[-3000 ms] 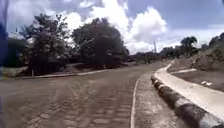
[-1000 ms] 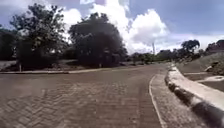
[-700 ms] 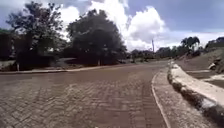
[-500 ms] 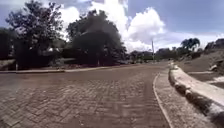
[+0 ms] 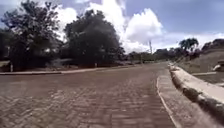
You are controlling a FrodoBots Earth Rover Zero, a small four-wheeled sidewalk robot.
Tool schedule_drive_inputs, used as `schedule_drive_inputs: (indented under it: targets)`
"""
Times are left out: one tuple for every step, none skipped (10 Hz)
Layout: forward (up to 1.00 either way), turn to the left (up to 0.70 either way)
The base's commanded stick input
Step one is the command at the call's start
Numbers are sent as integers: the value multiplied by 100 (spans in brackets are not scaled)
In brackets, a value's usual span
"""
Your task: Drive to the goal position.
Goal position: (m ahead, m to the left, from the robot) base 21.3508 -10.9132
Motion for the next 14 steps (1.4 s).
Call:
schedule_drive_inputs:
  targets:
    - [70, -17]
    - [70, -3]
    - [70, -24]
    - [70, -2]
    - [70, -23]
    - [70, 0]
    - [70, 0]
    - [70, 0]
    - [70, 0]
    - [70, -1]
    - [70, -26]
    - [70, 0]
    - [70, 0]
    - [70, 0]
